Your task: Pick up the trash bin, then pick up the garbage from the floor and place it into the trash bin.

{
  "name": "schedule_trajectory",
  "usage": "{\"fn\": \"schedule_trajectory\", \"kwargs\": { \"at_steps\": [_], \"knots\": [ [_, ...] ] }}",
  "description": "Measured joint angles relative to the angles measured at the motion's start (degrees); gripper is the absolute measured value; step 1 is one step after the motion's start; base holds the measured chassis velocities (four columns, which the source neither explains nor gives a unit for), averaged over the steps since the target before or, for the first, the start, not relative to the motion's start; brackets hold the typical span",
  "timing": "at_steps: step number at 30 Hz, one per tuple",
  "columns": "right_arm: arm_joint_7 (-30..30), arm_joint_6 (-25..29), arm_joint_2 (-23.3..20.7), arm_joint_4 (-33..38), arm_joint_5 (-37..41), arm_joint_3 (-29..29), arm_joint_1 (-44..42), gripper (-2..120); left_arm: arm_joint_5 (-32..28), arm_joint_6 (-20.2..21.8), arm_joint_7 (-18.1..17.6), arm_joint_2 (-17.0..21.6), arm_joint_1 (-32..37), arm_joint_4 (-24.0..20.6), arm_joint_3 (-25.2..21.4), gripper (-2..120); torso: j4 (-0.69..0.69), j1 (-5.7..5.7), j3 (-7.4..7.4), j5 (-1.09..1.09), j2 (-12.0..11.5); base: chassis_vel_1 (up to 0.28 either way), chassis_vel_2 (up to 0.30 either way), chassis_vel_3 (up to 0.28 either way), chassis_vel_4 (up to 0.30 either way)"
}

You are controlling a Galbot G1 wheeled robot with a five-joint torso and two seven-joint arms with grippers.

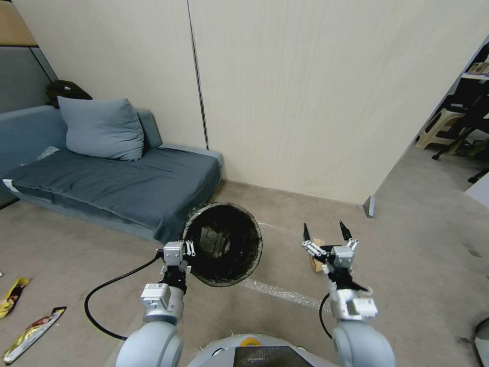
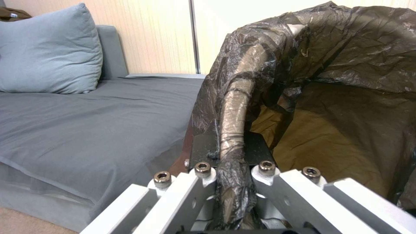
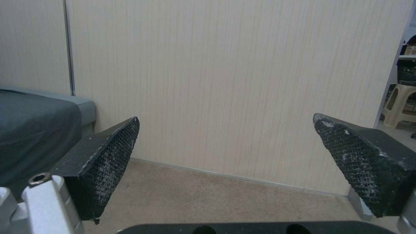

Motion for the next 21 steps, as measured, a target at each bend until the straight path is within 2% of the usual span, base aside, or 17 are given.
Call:
{"fn": "schedule_trajectory", "kwargs": {
  "at_steps": [8,9,10,11,13,14,17,21],
  "knots": [
    [0.42,-1.12,0.02,-1.65,0.82,0.59,1.29,100,0.04,0.02,0.00,-0.25,-0.27,0.37,-0.10,2,-0.03,0.00,0.00,-0.02,0.00,0.000,0.000,0.000,0.000],
    [0.83,-2.00,0.01,-3.31,1.52,1.19,2.51,100,0.05,0.02,0.00,-0.30,-0.33,0.45,-0.10,2,-0.02,0.00,0.00,-0.04,0.00,0.000,0.000,0.000,0.000],
    [1.23,-2.96,-0.01,-5.90,2.15,1.78,4.69,100,0.08,0.02,0.00,-0.39,-0.37,0.62,-0.09,2,0.02,0.00,0.00,0.06,-0.01,0.000,0.000,0.000,0.000],
    [1.36,-3.06,0.04,-6.72,2.35,1.95,5.66,100,0.11,0.02,0.00,-0.44,-0.45,0.73,-0.06,2,0.00,0.00,0.00,-0.06,0.00,0.000,0.000,0.000,0.000],
    [1.77,-4.02,0.02,-8.85,3.07,2.66,6.97,100,0.14,0.02,0.00,-0.47,-0.44,0.78,-0.03,2,-0.01,0.00,0.00,-0.06,0.00,0.000,0.000,0.000,0.000],
    [2.22,-5.00,0.06,-10.99,3.85,3.37,8.42,100,0.17,0.03,0.00,-0.48,-0.41,0.80,0.00,2,0.00,0.00,0.00,0.06,0.00,0.000,0.000,0.000,0.000],
    [3.01,-6.72,0.03,-14.94,4.73,4.59,10.88,100,0.49,0.01,0.01,-0.51,-0.40,0.83,0.09,2,-0.02,0.00,0.00,-0.05,0.00,0.000,0.000,0.000,0.000],
    [3.11,-8.64,-0.75,-19.35,4.66,5.26,12.56,100,0.74,-0.06,0.04,-0.51,-0.30,0.83,0.09,2,0.00,0.00,0.00,0.03,0.00,0.000,0.000,0.000,0.000]
  ]
}}
